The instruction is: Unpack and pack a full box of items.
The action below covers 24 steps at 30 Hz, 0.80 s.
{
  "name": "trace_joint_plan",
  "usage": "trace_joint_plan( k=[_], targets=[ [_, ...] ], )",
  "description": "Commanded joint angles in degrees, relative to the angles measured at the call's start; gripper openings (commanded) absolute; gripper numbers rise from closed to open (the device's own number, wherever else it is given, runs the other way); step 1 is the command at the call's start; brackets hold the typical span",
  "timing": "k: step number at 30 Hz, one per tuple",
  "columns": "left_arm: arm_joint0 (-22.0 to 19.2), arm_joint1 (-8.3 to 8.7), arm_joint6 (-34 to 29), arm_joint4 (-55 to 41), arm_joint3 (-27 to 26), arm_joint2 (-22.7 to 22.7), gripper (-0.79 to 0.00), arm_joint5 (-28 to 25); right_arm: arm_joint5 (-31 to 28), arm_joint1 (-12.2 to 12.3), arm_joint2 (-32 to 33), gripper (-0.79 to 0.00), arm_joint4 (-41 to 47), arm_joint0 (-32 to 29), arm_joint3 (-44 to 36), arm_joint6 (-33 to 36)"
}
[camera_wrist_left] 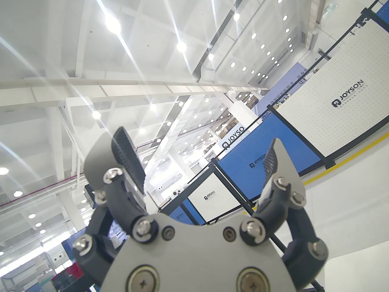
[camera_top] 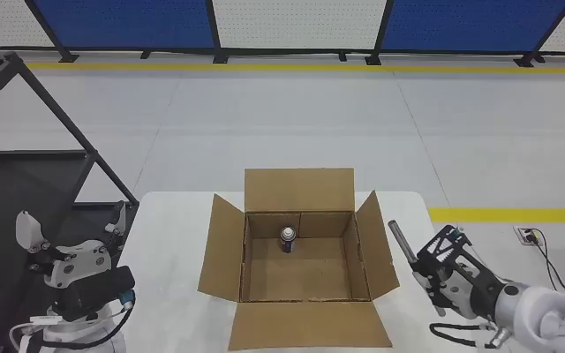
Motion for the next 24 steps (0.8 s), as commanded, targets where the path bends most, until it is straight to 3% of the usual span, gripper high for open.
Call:
trace_joint_plan(
  k=[1,6,14,19,24],
  targets=[
    [0.0,0.00,0.0,0.0,0.0,0.0,0.000,0.0,4.3,0.0,-0.3,-0.785,3.3,1.1,3.1,3.0],
    [0.0,0.00,0.0,0.0,0.0,0.0,0.000,0.0,10.3,0.3,-2.6,-0.785,5.2,4.8,9.5,9.3],
    [0.0,0.00,0.0,0.0,0.0,0.0,0.000,0.0,20.7,0.2,-8.8,-0.785,2.7,8.8,19.2,8.0],
    [0.0,0.00,0.0,0.0,0.0,0.0,0.000,0.0,18.9,-0.1,-13.5,-0.785,4.6,10.5,25.0,9.0],
    [0.0,0.00,0.0,0.0,0.0,0.0,0.000,0.0,18.9,-0.1,-13.5,-0.785,4.6,10.5,25.0,9.0]
  ],
)
